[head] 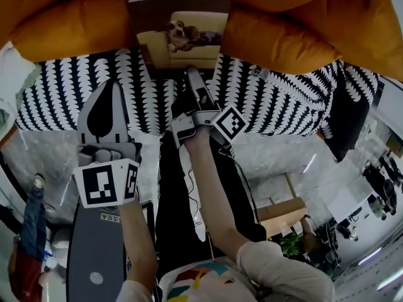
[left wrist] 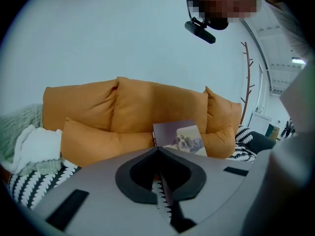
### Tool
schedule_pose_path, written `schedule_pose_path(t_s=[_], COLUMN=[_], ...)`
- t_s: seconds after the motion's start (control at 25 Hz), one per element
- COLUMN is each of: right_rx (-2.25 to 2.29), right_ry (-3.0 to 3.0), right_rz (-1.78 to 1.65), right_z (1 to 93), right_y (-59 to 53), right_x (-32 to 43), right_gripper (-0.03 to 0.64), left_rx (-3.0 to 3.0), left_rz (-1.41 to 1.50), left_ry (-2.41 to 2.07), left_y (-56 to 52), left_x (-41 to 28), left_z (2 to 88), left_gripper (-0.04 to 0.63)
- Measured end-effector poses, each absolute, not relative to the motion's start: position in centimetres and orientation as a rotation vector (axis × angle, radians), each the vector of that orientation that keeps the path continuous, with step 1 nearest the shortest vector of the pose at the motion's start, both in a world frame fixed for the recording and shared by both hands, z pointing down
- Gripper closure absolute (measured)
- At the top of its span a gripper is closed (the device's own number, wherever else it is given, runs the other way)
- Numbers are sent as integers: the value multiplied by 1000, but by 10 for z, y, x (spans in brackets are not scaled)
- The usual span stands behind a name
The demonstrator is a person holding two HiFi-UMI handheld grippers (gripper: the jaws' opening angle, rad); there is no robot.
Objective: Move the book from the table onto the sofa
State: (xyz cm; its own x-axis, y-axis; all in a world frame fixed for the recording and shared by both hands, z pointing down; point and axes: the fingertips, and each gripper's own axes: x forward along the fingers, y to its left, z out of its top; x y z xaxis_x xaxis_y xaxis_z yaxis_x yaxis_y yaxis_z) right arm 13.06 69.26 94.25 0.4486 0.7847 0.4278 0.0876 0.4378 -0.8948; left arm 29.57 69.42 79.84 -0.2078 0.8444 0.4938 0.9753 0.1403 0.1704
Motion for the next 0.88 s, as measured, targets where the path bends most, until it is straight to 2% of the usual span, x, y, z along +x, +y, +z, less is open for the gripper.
schedule_pose_path(t_s=[0.24, 0.4, 0.44, 0.72, 0.88], right_rx=[-953, -838, -821, -822, -979], right_ry=[-1096, -1165, -1175, -1193, -1203], right_rz=[485, 486, 490, 503, 483], right_z=[962, 976, 977, 960, 933], right_y=[669, 653, 650, 647, 660], right_x=[120, 115, 114, 103, 101], right_gripper=[334, 219, 210, 201, 201], left_rx=[-1764, -1767, -1767, -1768, -1783], left_rz=[-686, -715, -715, -702, -689], left_ry=[-2128, -2142, -2146, -2174, -2189], left_y=[686, 688, 688, 686, 686], left_x=[297, 296, 295, 286, 284], left_z=[800, 798, 797, 787, 775], left_gripper=[589, 589, 589, 589, 589])
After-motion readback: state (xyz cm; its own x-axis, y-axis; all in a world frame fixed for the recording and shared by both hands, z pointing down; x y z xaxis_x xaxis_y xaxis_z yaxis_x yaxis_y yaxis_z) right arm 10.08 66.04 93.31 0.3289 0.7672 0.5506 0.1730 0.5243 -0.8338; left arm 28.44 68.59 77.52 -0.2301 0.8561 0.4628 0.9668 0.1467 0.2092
